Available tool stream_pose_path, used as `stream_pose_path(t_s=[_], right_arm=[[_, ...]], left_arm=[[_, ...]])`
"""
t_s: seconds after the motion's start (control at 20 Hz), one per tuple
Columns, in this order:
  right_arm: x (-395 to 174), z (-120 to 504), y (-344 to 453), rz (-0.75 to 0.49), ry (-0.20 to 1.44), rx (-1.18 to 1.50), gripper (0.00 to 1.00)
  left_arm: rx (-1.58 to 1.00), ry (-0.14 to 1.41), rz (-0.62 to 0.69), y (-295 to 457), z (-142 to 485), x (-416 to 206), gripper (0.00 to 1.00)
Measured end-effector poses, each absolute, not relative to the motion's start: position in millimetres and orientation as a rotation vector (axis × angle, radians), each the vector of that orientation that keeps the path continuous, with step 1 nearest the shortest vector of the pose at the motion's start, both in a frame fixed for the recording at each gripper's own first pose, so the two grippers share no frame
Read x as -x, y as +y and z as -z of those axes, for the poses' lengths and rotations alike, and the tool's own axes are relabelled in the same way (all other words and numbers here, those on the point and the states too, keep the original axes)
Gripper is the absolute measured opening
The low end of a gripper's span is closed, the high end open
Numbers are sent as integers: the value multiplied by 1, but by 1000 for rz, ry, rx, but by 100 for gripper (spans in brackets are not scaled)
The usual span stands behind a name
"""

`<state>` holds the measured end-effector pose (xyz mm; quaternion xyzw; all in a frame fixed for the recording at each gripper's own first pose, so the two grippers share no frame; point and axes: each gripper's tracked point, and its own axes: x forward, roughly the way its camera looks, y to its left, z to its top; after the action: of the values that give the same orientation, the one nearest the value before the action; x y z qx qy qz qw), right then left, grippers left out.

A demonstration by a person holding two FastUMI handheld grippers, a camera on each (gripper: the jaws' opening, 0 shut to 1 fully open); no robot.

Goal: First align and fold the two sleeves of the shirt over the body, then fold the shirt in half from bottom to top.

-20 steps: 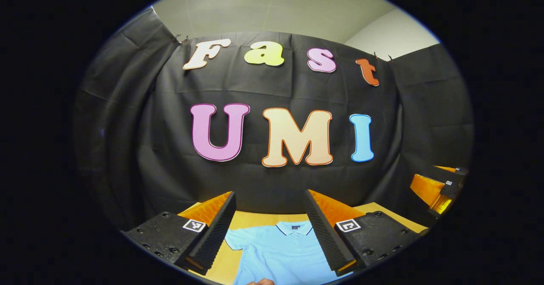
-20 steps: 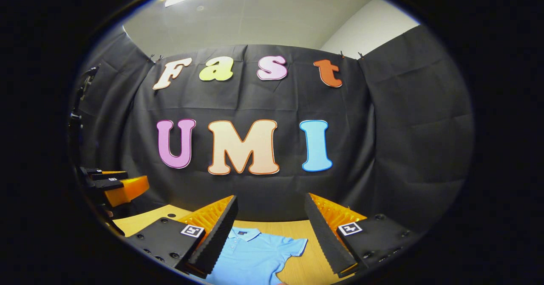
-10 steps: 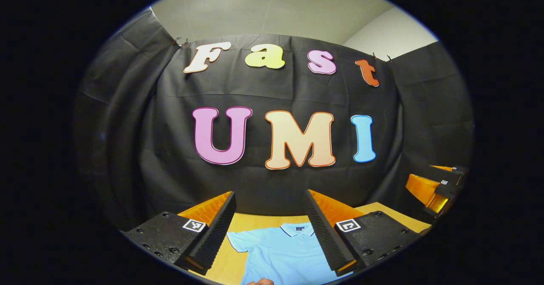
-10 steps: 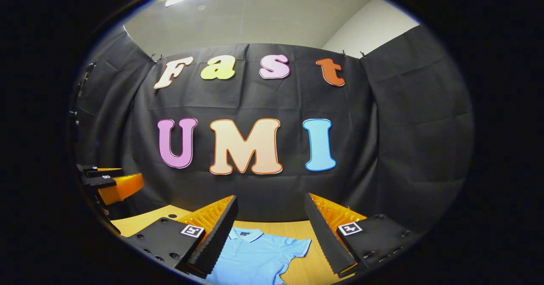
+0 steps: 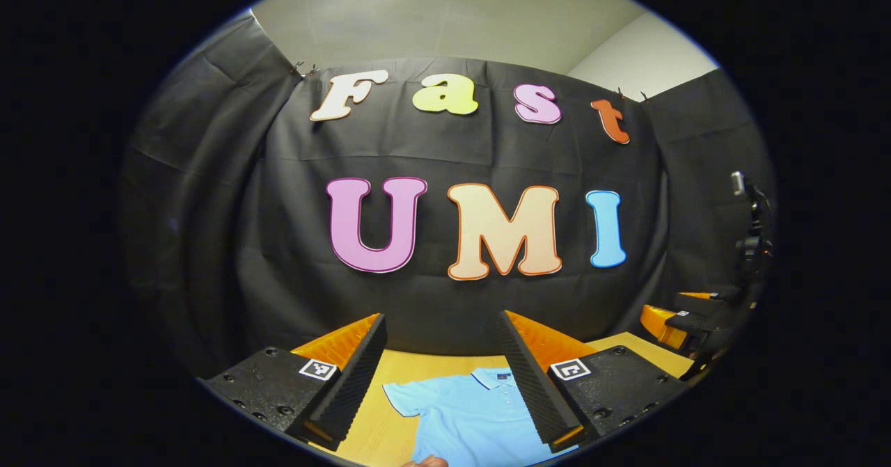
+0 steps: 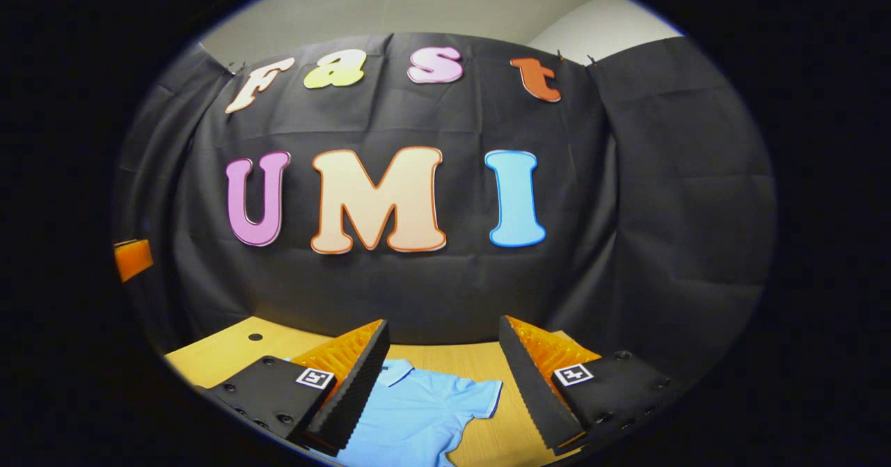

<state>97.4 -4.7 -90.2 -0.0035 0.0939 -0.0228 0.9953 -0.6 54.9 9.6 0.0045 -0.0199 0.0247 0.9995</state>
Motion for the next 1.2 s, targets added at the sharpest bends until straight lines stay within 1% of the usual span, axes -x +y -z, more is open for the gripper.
stream_pose_path(t_s=[0.05,0.1,0.15,0.2,0.25,0.3,0.5,0.65,0.7,0.85,1.2], right_arm=[[-104,100,-9,52,212,-4,100],[-112,110,-12,61,237,-17,98],[-119,119,-15,68,257,-25,98],[-127,129,-19,78,271,-20,99],[-135,139,-22,87,292,-15,99],[-142,153,-26,98,319,-8,98],[-167,207,-45,141,426,27,99],[-179,257,-56,163,537,38,99],[-182,274,-61,175,578,43,99],[-187,316,-73,196,664,71,99],[-188,386,-92,239,814,80,99]], left_arm=[[-12,-38,-58,59,-8,-1,95],[-14,-38,-66,63,-8,-2,95],[-15,-35,-68,64,-7,-4,93],[-14,-32,-70,66,-6,-6,95],[-14,-30,-70,67,-4,-8,93],[-15,-27,-71,69,-3,-11,95],[-15,-7,-73,75,7,-20,95],[-21,16,-71,79,17,-26,94],[-21,25,-71,81,21,-29,95],[-25,55,-69,86,30,-35,95],[-45,98,-61,96,47,-49,95]])
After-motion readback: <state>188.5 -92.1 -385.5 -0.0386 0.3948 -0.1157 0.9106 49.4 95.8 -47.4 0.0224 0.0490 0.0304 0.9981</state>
